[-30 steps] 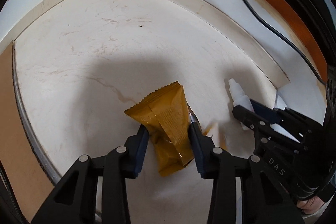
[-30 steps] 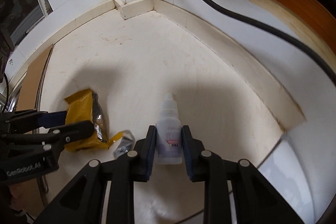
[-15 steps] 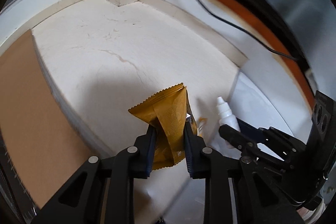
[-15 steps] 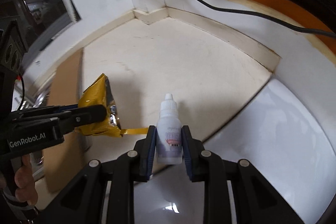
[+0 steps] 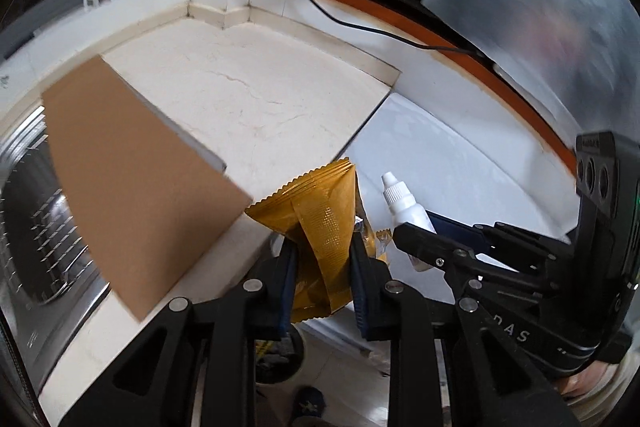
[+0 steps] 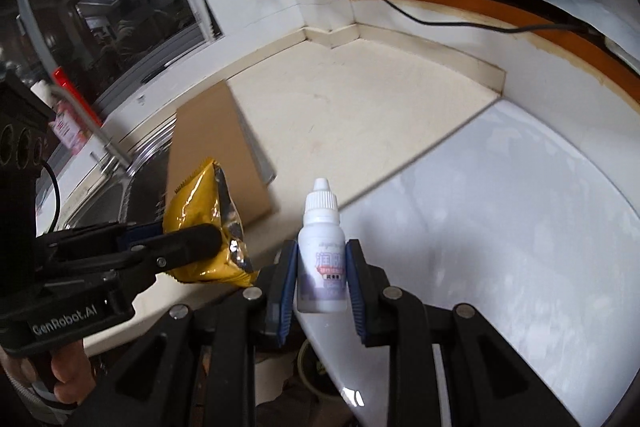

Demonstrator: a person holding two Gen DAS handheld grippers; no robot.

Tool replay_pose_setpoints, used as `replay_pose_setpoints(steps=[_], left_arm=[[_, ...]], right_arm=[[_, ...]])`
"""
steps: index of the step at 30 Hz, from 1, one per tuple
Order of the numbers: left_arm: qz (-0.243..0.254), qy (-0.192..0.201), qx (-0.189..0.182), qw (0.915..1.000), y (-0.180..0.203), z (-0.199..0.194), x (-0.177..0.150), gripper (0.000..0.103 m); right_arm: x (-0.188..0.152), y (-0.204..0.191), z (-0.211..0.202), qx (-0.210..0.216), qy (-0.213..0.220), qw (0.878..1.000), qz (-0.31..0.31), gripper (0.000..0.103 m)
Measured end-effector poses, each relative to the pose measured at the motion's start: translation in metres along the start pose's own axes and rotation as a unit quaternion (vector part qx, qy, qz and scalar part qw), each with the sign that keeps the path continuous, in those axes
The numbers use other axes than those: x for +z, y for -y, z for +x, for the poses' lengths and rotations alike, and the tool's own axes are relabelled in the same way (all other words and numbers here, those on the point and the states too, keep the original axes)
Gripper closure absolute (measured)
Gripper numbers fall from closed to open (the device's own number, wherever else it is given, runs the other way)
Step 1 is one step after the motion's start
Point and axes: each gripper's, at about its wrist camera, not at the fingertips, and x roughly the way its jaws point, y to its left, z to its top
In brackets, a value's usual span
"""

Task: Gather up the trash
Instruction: 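Carry the orange wrapper and dropper bottle down over the floor bin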

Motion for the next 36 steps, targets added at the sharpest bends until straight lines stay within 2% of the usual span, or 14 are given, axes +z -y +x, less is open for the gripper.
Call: replay_pose_setpoints(steps=[12, 26, 36], left_arm=[[0.009, -0.022, 0.023, 0.9994, 0.004, -0.022, -0.088, 0.081], [-0.004, -0.073, 0.039, 0.9965, -0.019, -0.006, -0.138, 0.081], [0.0, -0.116, 0.032, 0.9927, -0.04, 0.025, -0.174, 0.081]], right_arm=[[-0.079, -0.037, -0.029, 0.01, -0.014, 0.999, -0.032, 0.079], [-0.131, -0.058, 0.0, 0.015, -0.069, 0.997, -0.031, 0.079], [-0.158, -0.069, 0.035, -0.006, -0.107, 0.994, -0.025, 0.079]])
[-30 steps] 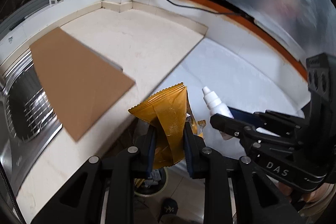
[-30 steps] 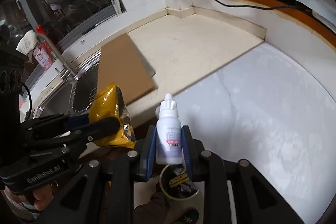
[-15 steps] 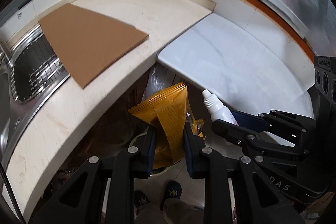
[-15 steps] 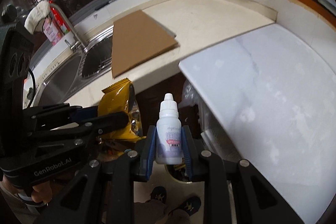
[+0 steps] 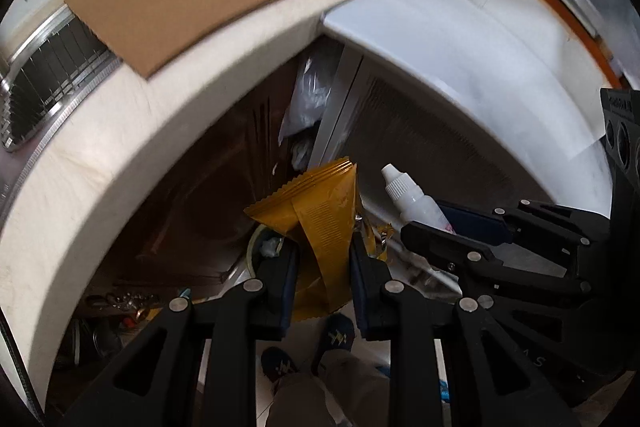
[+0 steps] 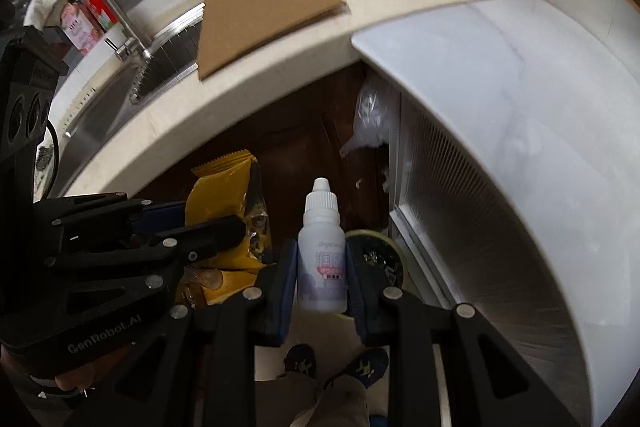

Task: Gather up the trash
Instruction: 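Carry the orange wrapper and dropper bottle down over the floor bin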

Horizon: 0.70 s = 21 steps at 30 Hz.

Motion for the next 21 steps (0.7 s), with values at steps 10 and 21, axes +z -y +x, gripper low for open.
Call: replay_pose_setpoints(steps=[10, 21], left_arm=[[0.022, -0.052, -0.021, 0.9982, -0.025, 0.091, -0.035, 0.081], [0.032, -0.103, -0.03, 0.9937, -0.047, 0.229, -0.064, 0.081]], right_arm=[[-0.056, 0.011, 0.097, -0.03, -0.054, 0.996, 0.061, 0.079], [-0.105, 0.052, 0.218, -0.041, -0.085, 0.987, 0.13, 0.078]])
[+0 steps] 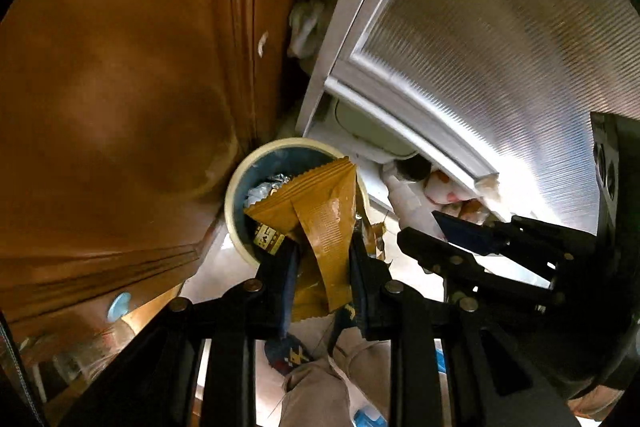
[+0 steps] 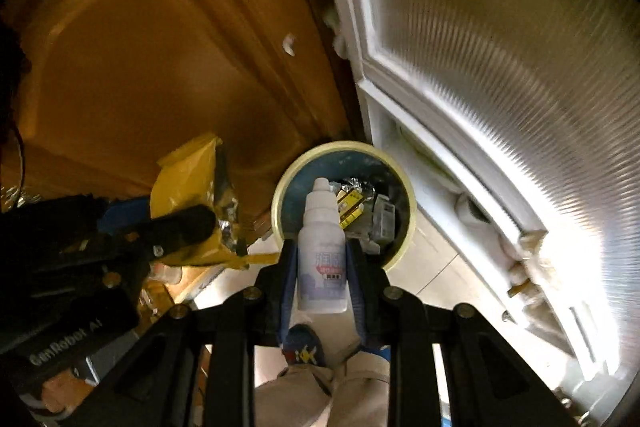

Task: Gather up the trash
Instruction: 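Carry the orange wrapper and dropper bottle down over the floor bin, then open both grippers to drop the wrapper and bottle into the bin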

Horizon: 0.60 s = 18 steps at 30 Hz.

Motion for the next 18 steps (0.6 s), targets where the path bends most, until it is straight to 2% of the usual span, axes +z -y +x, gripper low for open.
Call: replay_pose_setpoints(steps=[7, 10, 13, 14, 16, 18], left_arm=[[0.017, -0.007, 0.006, 0.9998, -0.012, 0.052, 0.003, 0.078], [0.02, -0.005, 0.012, 0.9997, -0.017, 0.064, 0.009, 0.069], [0.024, -0.006, 0.018, 0.9995, -0.02, 0.075, 0.01, 0.051], [0.021, -0.007, 0.017, 0.9996, -0.022, 0.078, 0.01, 0.041], [0.017, -0.01, 0.021, 0.9996, -0.026, 0.08, 0.01, 0.032], [0.013, -0.011, 0.025, 0.9995, -0.03, 0.082, 0.01, 0.02]], right_arm=[[0.013, 0.019, 0.062, 0.003, -0.004, 1.0, 0.012, 0.078], [0.018, 0.025, 0.084, 0.003, -0.008, 1.0, 0.008, 0.078], [0.02, 0.026, 0.103, 0.0, -0.015, 1.0, 0.0, 0.078], [0.017, 0.024, 0.105, -0.001, -0.017, 1.0, -0.003, 0.078], [0.014, 0.024, 0.112, -0.003, -0.021, 1.0, -0.011, 0.075], [0.014, 0.027, 0.114, 0.0, -0.02, 1.0, -0.012, 0.06]])
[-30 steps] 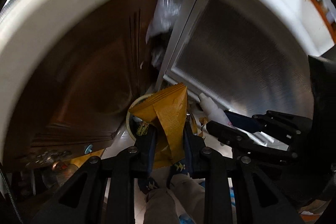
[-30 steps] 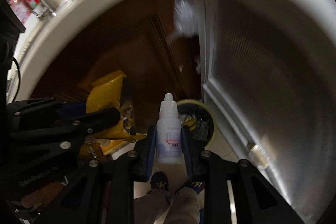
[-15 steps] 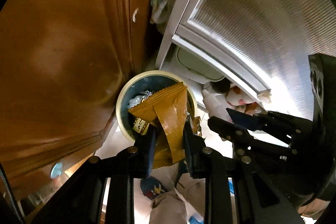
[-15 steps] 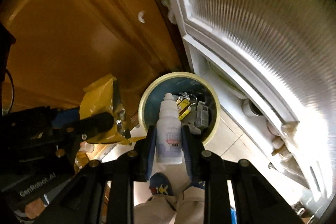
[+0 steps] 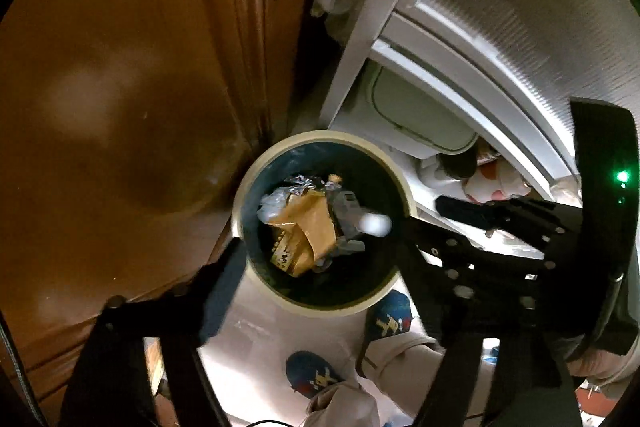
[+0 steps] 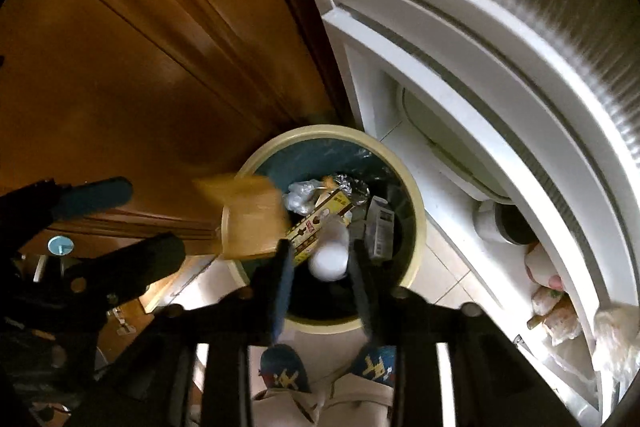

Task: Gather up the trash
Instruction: 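Open both grippers to drop the wrapper and bottle into the bin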

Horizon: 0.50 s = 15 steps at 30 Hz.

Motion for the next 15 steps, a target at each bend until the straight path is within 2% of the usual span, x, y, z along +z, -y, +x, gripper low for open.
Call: replay_pose_setpoints(steps=[2, 3, 10, 15], left_arm=[[-0.005, 0.003, 0.0, 1.0, -0.002, -0.001, 0.0, 0.012], [-0.006, 0.004, 0.001, 1.0, -0.003, 0.0, 0.0, 0.01], [-0.005, 0.012, 0.007, 0.9999, 0.004, -0.016, 0.002, 0.009], [0.007, 0.012, 0.01, 0.9998, 0.019, -0.049, 0.0, 0.009]], right_arm=[[-0.001, 0.001, 0.0, 0.0, 0.003, 1.0, -0.003, 0.051], [-0.002, 0.001, -0.002, 0.001, 0.007, 1.0, -0.004, 0.051], [-0.003, 0.008, -0.018, 0.003, 0.012, 1.0, 0.006, 0.051], [-0.004, 0.007, -0.044, -0.004, 0.019, 1.0, 0.016, 0.051]])
